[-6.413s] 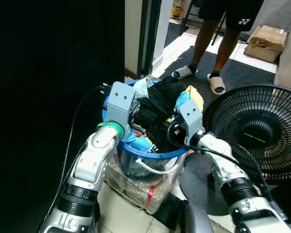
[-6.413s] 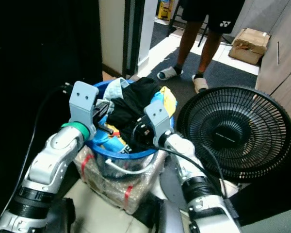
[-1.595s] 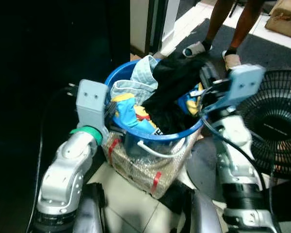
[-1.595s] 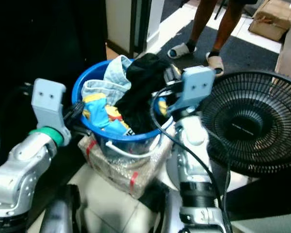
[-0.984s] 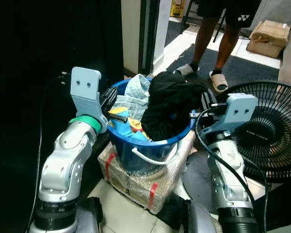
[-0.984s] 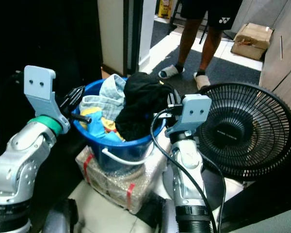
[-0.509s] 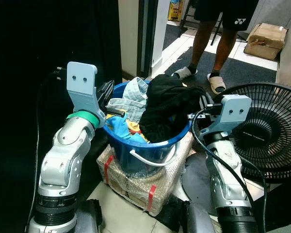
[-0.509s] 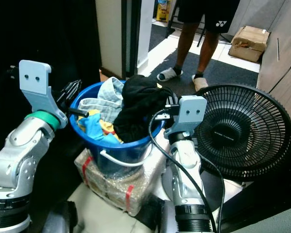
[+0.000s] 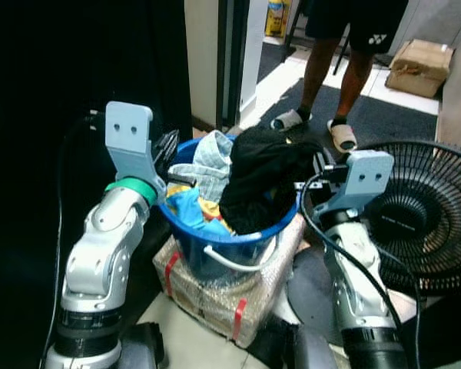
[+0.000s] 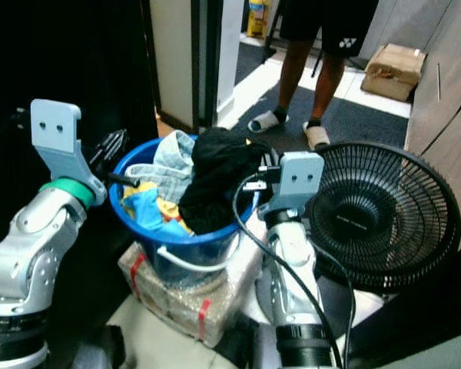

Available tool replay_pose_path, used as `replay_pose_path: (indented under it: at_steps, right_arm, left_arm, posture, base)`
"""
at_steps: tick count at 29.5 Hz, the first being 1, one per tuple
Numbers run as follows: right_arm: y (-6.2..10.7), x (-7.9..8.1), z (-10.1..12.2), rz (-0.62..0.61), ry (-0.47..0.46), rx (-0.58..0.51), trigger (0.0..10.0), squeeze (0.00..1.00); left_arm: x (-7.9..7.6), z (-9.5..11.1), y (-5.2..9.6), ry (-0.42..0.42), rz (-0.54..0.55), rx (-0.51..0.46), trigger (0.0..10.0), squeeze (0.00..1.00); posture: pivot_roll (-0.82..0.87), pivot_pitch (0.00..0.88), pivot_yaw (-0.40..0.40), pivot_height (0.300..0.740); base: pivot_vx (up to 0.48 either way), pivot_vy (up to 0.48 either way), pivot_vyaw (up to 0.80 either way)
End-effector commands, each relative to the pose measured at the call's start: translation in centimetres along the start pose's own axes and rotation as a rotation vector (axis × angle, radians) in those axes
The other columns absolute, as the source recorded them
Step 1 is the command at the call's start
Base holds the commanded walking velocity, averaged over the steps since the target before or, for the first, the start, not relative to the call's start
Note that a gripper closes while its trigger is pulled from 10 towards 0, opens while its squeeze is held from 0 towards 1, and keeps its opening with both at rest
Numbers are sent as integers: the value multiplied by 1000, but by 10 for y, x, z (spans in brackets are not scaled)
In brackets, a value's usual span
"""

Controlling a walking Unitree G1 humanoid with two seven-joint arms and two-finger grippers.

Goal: Clothes washing

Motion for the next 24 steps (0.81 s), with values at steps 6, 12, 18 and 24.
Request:
replay_pose_path:
  at_steps: [6,12,18,24]
  right_arm:
    - [0,-2,-3,-4,0,12,10000,0]
    - [0,-4,-3,-8,7,15,10000,0]
    - [0,-4,-3,-8,8,15,10000,0]
    - [1,-2,-4,-4,9,16,10000,0]
  left_arm:
    - [4,-8,1,-2,16,17,10000,0]
    - [4,-10,1,1,16,21,10000,0]
    - [3,-10,1,2,15,22,10000,0]
    - [2,-11,1,2,12,23,10000,0]
  posture:
    - [132,0,4,605]
    - [132,0,3,630]
    - [132,0,3,660]
    - [133,0,2,685]
  base:
    - [0,0,0]
    - [0,0,0]
    - [0,0,0]
    - [0,0,0]
Point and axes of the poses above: a point about 5 cm out from each wrist's last joint towards the gripper, its own y axis pointing back from the gripper into the wrist, its own z axis along the axis of the wrist's last joint, x = y × z, the point moved 6 cm from there along -y, pointing out of the wrist towards the gripper, and after that the axes turned 11 degrees about y, right-handed, at the moved point
